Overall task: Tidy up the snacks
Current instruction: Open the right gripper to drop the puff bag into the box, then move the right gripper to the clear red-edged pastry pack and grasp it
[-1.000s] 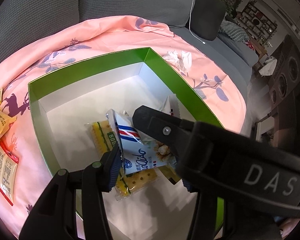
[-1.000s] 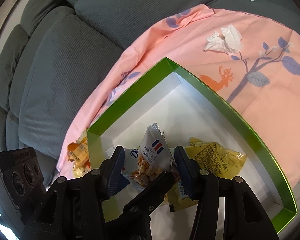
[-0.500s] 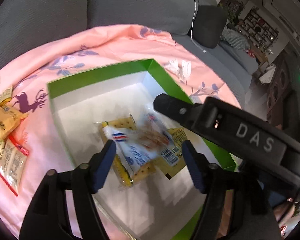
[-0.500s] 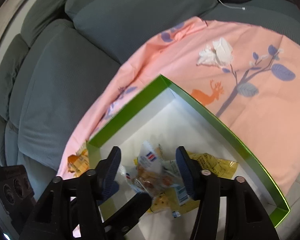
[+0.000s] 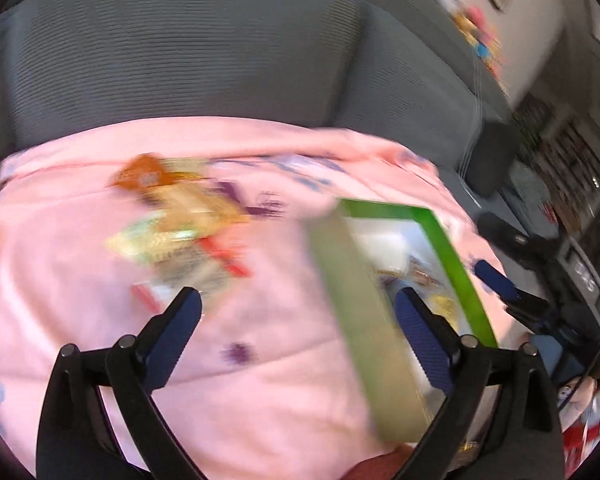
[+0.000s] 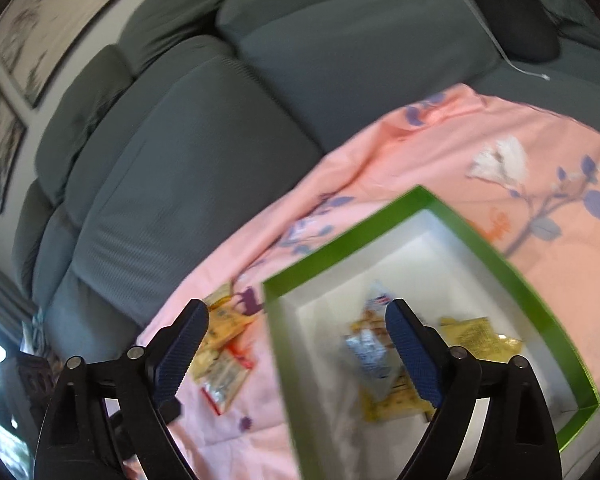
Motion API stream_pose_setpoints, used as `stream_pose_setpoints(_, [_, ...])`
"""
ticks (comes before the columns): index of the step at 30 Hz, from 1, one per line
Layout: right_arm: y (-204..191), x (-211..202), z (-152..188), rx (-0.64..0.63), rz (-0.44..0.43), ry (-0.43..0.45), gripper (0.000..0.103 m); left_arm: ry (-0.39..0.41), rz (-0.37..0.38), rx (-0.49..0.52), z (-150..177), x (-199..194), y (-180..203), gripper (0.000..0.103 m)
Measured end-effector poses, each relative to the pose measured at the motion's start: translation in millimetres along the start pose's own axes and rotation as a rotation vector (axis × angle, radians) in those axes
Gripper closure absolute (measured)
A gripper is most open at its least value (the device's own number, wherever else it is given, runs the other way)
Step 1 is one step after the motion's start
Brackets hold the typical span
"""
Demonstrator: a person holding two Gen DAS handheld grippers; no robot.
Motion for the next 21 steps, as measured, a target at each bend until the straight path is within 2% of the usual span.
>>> stream_pose_setpoints(5, [-44.5,12.7,23.3,-0.118,-0.001,-0.045,0.012,0.012,-0.12,-0.12,23.2,-26.0,-77.5,0.003])
stream_pose_setpoints(8, [-72.9,33.8,46.7,-0.184,-0.033,-0.116,0.012,-0.007,-0.159,-0.217,45.3,-33.3,-120.7,0.003])
stream_pose_setpoints(11, [-96.4,66.8,78.9,-0.245,-0.056,-0.226,0.012,-0.017,-0.171,-0.281,63.1,-37.5,-150.5,0.003])
stream_pose_setpoints(12, [-102.9,84.0,94.1,-0.29,-0.034,-0.28,0.012,-0.018,-0.172,-0.297,67.8,-38.5,-157.6,0.003])
stream_pose_setpoints(18, [-112.3,156.0,152.1,-0.613,0.135,-0.459,0.012,-0.056,-0.15,-0.385,80.5,-35.8,-186.4,0.004])
stream_pose_setpoints(21, [-107.6,181.3,163.6,-0.663,0.155,-0.534,0.012,-0.056,-0.14,-0.403,80.1,-35.8,-191.6,0.004])
Point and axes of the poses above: each gripper's, at about its wrist camera, not at the fingertips, and x roughly the way its jaws point, y to its right, z to its underside, the point moved 9 cm from there along x, roughly the way its jaws point, and after that the axes turned 5 degrees about x, right-handed, at the moved point
